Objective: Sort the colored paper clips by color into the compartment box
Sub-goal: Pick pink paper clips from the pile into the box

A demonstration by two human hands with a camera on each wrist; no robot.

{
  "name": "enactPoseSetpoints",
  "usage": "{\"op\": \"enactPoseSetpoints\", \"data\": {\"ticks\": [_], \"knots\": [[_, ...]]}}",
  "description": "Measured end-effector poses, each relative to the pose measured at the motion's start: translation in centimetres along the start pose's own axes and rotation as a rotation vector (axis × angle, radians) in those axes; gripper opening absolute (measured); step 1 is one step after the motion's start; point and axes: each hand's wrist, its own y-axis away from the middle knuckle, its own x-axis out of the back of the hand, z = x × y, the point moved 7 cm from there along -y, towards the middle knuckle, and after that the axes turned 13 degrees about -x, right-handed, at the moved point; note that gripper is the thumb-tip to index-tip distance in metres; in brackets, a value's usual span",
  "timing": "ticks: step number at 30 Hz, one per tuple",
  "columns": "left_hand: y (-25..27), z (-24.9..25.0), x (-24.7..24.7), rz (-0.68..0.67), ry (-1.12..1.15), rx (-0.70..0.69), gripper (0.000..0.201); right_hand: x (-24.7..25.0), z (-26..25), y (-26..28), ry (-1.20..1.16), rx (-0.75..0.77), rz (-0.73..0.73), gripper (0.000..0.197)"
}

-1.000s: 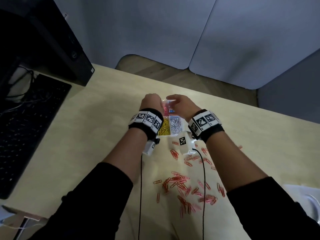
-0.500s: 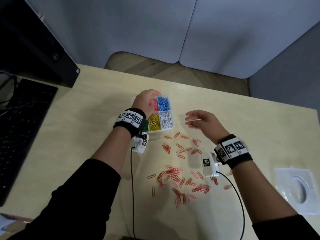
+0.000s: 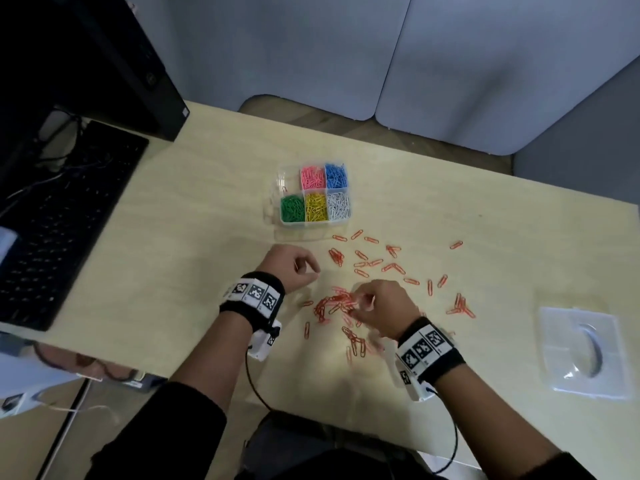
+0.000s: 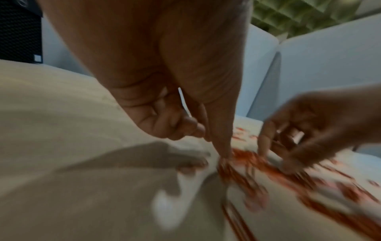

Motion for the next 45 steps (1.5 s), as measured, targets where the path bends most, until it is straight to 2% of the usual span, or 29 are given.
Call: {"op": "enactPoseSetpoints", "data": {"ticks": [1,3,5,8,11,13,17,21,24,27,29,30,31,34,36,43,45], "knots": [[1.0,-0.5,-1.7,-0.081,-0.037,0.033,0.015,-0.6,0.1,0.1,0.017,-0.012,0.031,0.013],[2.7,-1.1,-4.0,-0.127,-0.112,0.083,0.020,-1.5,0.5,0.1,0.054,-0.037,0.073,0.005],[3.6,-0.8,-5.1,-0.071,-0.158,0.079,0.023,-1.6,0.9,0.1,0.040,-0.057,0.129,0.004],[4.4,0.5,-5.6,0.029,-0.207,0.069,0.018,-1.1,1.1,0.5,-0.018,-0.081,0.217,0.022],[4.9,1.1,-5.9,0.093,-0.176,0.093,0.008,-1.2,0.9,0.7,-0.039,-0.098,0.221,0.014],[5.2,1.0,-5.5,0.137,-0.109,0.131,0.005,-1.4,1.0,0.5,-0.048,-0.099,0.186,0.010],[5.5,0.1,-4.2,0.245,-0.003,0.177,0.011,-1.1,2.0,0.6,-0.165,-0.127,0.082,0.010],[5.3,-0.1,-3.7,0.231,-0.031,0.173,0.017,-0.6,3.9,1.1,-0.524,-0.222,-0.010,0.019],[5.0,-0.1,-3.8,0.218,-0.092,0.152,0.020,-1.2,4.2,1.7,-0.698,-0.258,-0.168,0.017],[4.7,0.4,-4.4,0.157,-0.213,0.090,0.010,-1.8,3.4,2.4,-0.969,-0.287,-0.321,0.015],[4.6,0.8,-4.9,0.140,-0.276,0.083,0.007,-2.1,3.3,2.3,-1.092,-0.305,-0.359,0.017],[4.5,0.9,-5.2,0.142,-0.283,0.091,0.013,-2.1,3.4,2.1,-1.059,-0.316,-0.342,0.017],[4.5,1.0,-5.4,0.162,-0.283,0.106,0.018,-2.0,3.5,1.8,-0.928,-0.325,-0.281,0.017],[4.0,1.4,-5.5,0.202,-0.296,0.119,0.018,-1.0,3.6,1.0,-0.420,-0.353,0.022,0.022],[3.8,1.5,-5.6,0.185,-0.291,0.120,0.017,-1.0,2.9,0.7,-0.328,-0.364,0.149,0.017],[3.0,1.0,-5.8,0.072,-0.336,0.103,0.022,-2.1,2.2,0.6,-0.340,-0.322,0.079,0.017],[3.0,0.8,-5.2,0.082,-0.275,0.103,0.019,-1.7,2.6,0.9,-0.459,-0.296,0.015,0.019]]}}
